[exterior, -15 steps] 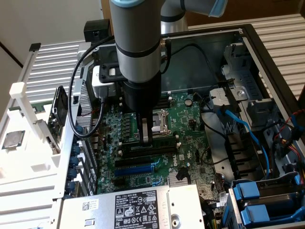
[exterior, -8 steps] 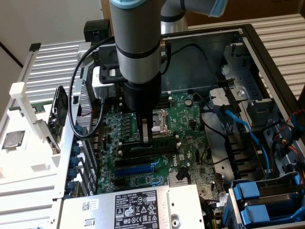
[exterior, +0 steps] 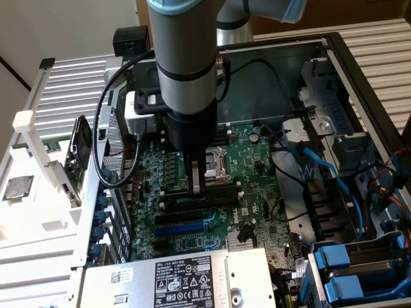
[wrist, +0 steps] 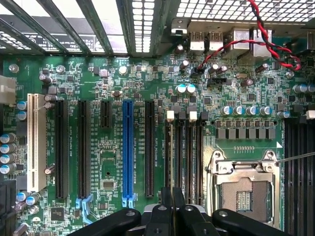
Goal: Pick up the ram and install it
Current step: 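Insert the ram into the slot, then press down the ram until it locks into place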
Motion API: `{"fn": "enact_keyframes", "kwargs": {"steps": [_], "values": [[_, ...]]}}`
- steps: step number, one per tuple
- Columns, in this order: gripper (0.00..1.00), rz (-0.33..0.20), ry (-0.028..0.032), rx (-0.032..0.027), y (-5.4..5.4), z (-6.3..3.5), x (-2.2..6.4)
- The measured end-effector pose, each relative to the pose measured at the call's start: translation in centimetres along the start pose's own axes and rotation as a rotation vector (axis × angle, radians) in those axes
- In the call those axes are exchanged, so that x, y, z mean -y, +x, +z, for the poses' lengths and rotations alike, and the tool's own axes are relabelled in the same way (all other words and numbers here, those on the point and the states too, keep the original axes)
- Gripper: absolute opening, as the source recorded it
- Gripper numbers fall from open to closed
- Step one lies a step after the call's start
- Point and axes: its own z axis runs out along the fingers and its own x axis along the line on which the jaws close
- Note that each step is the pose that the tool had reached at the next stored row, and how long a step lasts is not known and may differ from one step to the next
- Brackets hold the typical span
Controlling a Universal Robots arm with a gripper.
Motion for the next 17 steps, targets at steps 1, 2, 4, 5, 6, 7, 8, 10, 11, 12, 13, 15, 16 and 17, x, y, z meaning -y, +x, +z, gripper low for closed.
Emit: {"fn": "enact_keyframes", "kwargs": {"steps": [1, 2, 4, 5, 6, 7, 8, 10, 11, 12, 13, 15, 16, 17], "values": [[0.12, 0.000, 0.0000, 0.0002, 0.00, 0.04, 0.00], [0.12, 0.000, 0.0000, 0.0004, 0.00, 0.08, 0.00], [0.12, 0.000, 0.0000, 0.0008, 0.01, 0.15, 0.00], [0.12, 0.000, 0.0000, 0.0010, 0.01, 0.18, 0.00], [0.12, 0.000, 0.0000, 0.0009, 0.01, 0.19, 0.00], [0.12, 0.000, -0.0001, 0.0009, 0.02, 0.19, 0.00], [0.12, 0.000, -0.0001, 0.0009, 0.01, 0.20, 0.00], [0.12, 0.000, 0.0000, 0.0011, 0.01, 0.21, 0.00], [0.12, 0.000, 0.0001, 0.0012, 0.01, 0.21, 0.00], [0.12, 0.000, 0.0000, 0.0012, 0.01, 0.21, 0.00], [0.12, 0.000, 0.0000, 0.0011, 0.01, 0.21, 0.00], [0.12, 0.000, 0.0002, 0.0013, 0.01, 0.22, 0.01], [0.20, 0.000, 0.0001, 0.0012, 0.01, 0.21, 0.01], [0.27, 0.000, 0.0001, 0.0013, 0.01, 0.22, 0.00]]}}
